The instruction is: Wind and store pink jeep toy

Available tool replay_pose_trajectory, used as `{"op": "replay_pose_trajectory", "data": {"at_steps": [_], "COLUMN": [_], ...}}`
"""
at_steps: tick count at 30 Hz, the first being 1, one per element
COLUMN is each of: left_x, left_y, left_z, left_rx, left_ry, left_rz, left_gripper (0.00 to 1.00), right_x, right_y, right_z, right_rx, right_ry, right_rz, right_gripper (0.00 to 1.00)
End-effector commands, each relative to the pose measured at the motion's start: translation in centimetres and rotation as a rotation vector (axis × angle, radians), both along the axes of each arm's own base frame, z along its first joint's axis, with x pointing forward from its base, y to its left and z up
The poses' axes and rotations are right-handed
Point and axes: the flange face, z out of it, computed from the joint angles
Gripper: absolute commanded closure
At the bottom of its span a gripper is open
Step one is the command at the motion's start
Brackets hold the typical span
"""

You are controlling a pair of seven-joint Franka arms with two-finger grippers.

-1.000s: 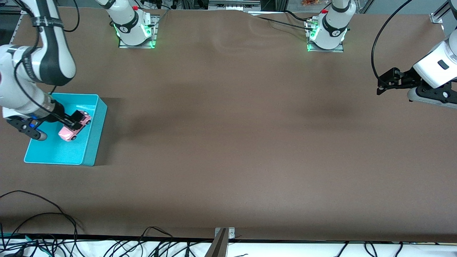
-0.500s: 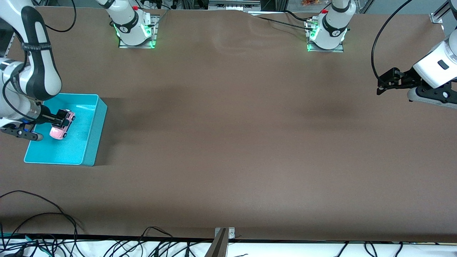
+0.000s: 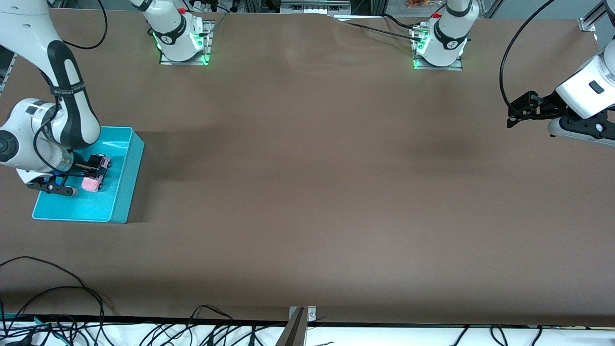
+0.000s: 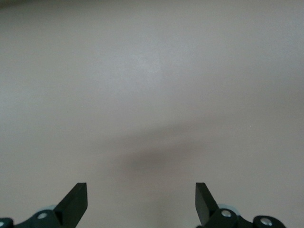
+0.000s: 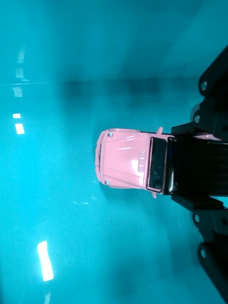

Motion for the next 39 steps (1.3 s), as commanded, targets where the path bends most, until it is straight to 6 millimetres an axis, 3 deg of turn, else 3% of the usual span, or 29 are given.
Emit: {"op": "replay_pose_trajectory", "data": {"at_steps": [1,4,6,9,10,15,18,28,31,36,39], "left_x": [0.3,0.3,0.3,0.3,0.3,0.3,0.3,0.3,0.3,0.3,0.3], "left_y": [-0.2,-0.2,-0.2,-0.2,-0.2,-0.2,-0.2,-0.2,-0.2,-0.2,-0.2], "left_z": [0.6,0.6,0.6,0.6,0.6,0.6,0.6,0.6,0.5,0.5,0.5], "left_rx": [0.015,0.015,0.013,0.013,0.013,0.013,0.015,0.013,0.013,0.013,0.013], "left_ry": [-0.005,-0.005,-0.005,-0.005,-0.005,-0.005,-0.005,-0.005,-0.003,-0.003,-0.002], "left_rz": [-0.012,-0.012,-0.012,-0.012,-0.012,-0.012,-0.012,-0.012,-0.012,-0.014,-0.012], "left_gripper": [0.0,0.0,0.0,0.0,0.0,0.0,0.0,0.0,0.0,0.0,0.0], "right_x": [0.4,0.3,0.2,-0.1,-0.1,-0.5,-0.9,-1.7,-1.4,-0.7,-0.1], "right_y": [-0.3,-0.2,-0.2,-0.1,-0.1,0.0,0.3,3.5,4.9,5.5,7.6], "right_z": [0.6,0.7,1.1,1.4,1.6,3.9,6.2,16.7,20.1,26.2,29.3], "right_rx": [-0.005,-0.003,-0.001,0.003,0.004,0.017,0.029,0.073,0.081,0.099,0.143], "right_ry": [-0.008,-0.005,-0.005,0.005,0.006,0.027,0.042,0.01,0.004,-0.008,-0.047], "right_rz": [0.013,0.016,0.017,0.012,0.011,0.001,-0.005,0.023,0.041,0.034,0.051], "right_gripper": [0.53,0.29,0.23,0.03,0.0,0.0,0.0,0.0,0.0,0.0,0.0]}}
